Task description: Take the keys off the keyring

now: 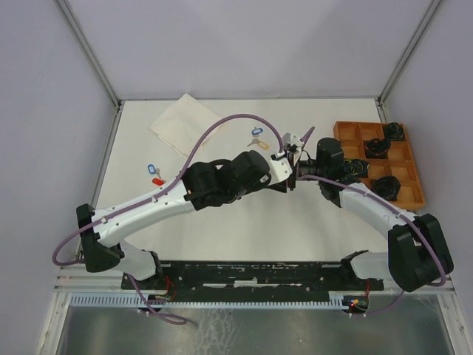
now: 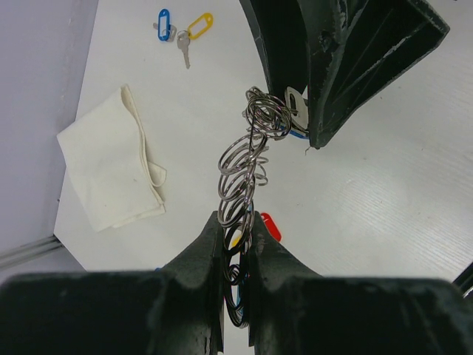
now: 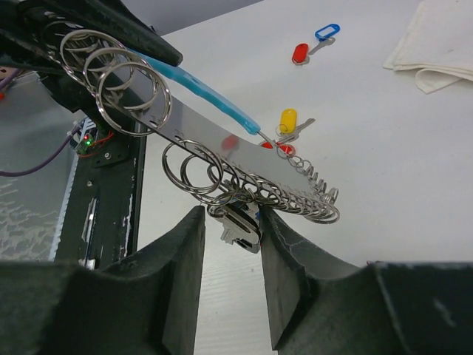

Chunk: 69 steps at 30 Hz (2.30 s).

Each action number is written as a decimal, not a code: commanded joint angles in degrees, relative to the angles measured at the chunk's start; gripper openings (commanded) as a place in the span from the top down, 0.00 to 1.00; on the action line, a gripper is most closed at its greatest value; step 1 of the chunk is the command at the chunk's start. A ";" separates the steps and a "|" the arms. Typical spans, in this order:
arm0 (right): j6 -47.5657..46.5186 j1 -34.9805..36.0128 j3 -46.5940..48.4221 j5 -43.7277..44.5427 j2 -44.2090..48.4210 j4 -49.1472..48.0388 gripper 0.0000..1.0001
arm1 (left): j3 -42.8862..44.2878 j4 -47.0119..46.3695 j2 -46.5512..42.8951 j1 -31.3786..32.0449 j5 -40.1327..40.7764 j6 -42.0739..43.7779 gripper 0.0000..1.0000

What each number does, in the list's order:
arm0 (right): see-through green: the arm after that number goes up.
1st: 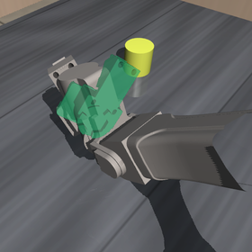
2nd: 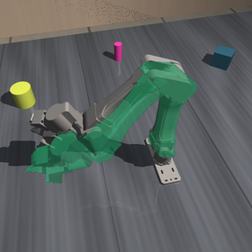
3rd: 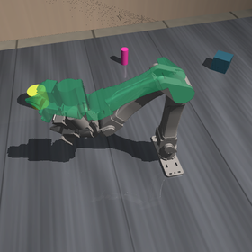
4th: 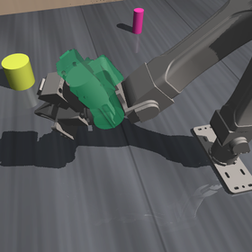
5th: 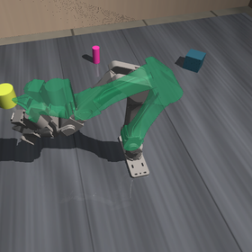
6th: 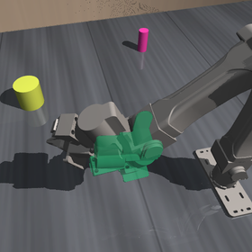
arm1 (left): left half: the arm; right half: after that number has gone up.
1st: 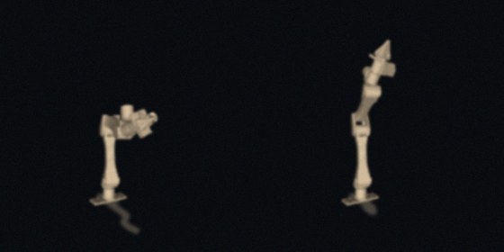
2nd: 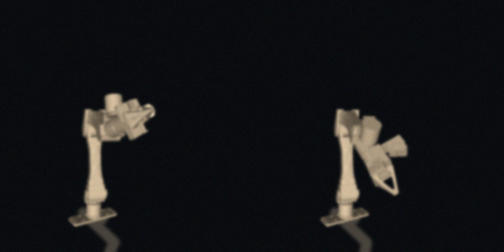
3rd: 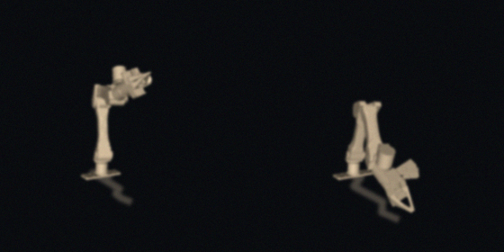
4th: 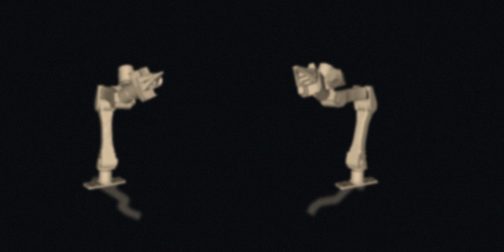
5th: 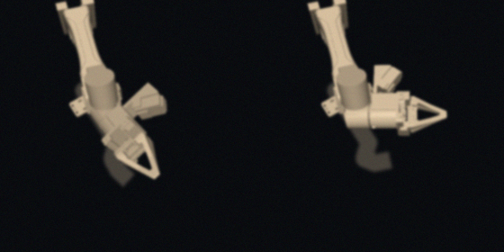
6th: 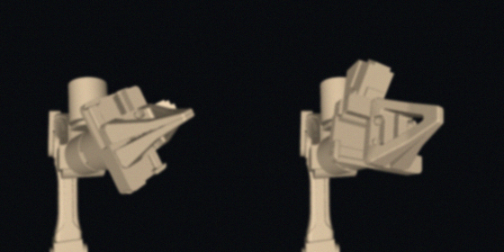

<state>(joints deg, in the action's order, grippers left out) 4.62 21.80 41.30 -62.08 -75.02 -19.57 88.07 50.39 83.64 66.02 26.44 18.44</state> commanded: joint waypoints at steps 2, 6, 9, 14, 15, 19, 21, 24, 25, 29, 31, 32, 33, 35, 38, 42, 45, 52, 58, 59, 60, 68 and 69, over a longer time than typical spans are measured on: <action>-0.89 0.48 1.10 -3.07 -0.20 -1.55 0.65 | 0.58 -3.83 -3.12 0.11 -0.16 -1.70 0.97; -4.84 0.51 2.40 -3.54 0.72 3.81 0.79 | 0.37 -3.83 -3.57 0.11 0.10 -1.71 0.97; -9.54 0.44 3.44 -3.61 1.93 9.49 0.86 | 0.03 -3.86 -4.07 0.14 0.49 -1.81 0.97; -10.51 0.29 4.07 -4.54 2.86 11.41 0.99 | -0.32 -3.81 -4.22 0.20 0.98 -1.89 0.97; -10.43 0.14 4.33 -4.87 2.83 11.78 0.99 | -0.40 -3.81 -4.26 0.12 1.11 -1.86 0.97; -10.45 -0.39 5.57 -6.91 2.73 14.16 0.99 | -0.80 -3.84 -4.35 0.16 1.57 -1.93 0.97; -11.03 -0.66 6.69 -8.35 2.12 16.52 0.96 | -0.97 -3.83 -4.38 0.09 1.71 -1.94 0.97; -11.00 -0.90 8.06 -8.84 0.55 18.99 0.90 | -1.02 -3.92 -4.38 0.11 1.69 -1.97 0.97; -10.74 -1.01 8.38 -8.96 0.03 19.27 0.89 | -1.02 -3.97 -4.41 0.15 1.62 -2.00 0.97; -7.61 -1.03 8.82 -9.21 -2.17 17.84 0.92 | -0.90 -4.12 -4.27 0.10 1.28 -1.98 0.97; -7.21 -0.97 9.19 -9.24 -2.59 18.06 0.97 | -1.03 -4.05 -4.25 0.15 1.42 -1.89 0.97; -7.77 -0.97 9.36 -9.26 -2.54 18.91 0.99 | -1.02 -4.07 -4.34 0.16 1.69 -1.91 0.97; -9.64 -0.97 9.81 -9.27 -2.40 21.07 0.99 | -1.07 -4.01 -4.40 0.11 1.91 -1.89 0.97; -19.77 -1.06 12.31 -9.45 -1.90 32.74 0.99 | -1.27 -4.01 -4.53 0.08 2.93 -1.91 0.97; -37.96 -1.48 18.93 -9.96 -2.19 53.15 0.99 | -2.11 -4.29 -4.84 0.10 4.05 -2.17 0.97; -49.50 -1.85 25.58 -8.08 -4.71 69.40 0.99 | -3.54 -5.34 -4.99 0.08 4.41 -2.17 0.97; -49.79 -1.89 28.65 -4.39 -6.51 73.52 0.99 | -5.01 -6.59 -5.38 0.08 4.37 -2.22 0.97; -50.79 -1.90 32.82 1.48 -7.18 79.35 0.99 | -10.27 -11.64 -7.31 -0.29 3.97 -3.07 0.97; -52.28 -1.86 35.43 3.69 -7.85 83.17 0.99 | -13.69 -14.91 -8.65 -0.96 3.99 -3.46 0.97; -52.26 -1.87 35.91 4.34 -8.02 83.66 0.99 | -14.17 -15.40 -8.87 -1.03 4.04 -3.53 0.97; -52.38 -1.90 36.34 5.07 -8.02 84.09 0.99 | -14.69 -16.03 -9.11 -1.06 3.99 -3.55 0.97; -53.34 -1.85 37.98 4.76 -8.40 87.39 0.99 | -23.58 -26.64 -13.34 -1.07 3.11 -1.66 0.97; -54.38 -1.85 38.63 3.91 -9.06 88.90 0.99 | -24.92 -28.20 -14.06 -1.11 3.06 -1.30 0.97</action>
<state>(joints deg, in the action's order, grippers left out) -46.63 20.14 76.18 -55.61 -83.42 61.98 66.87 29.91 73.56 66.13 25.71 17.23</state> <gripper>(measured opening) 0.031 0.161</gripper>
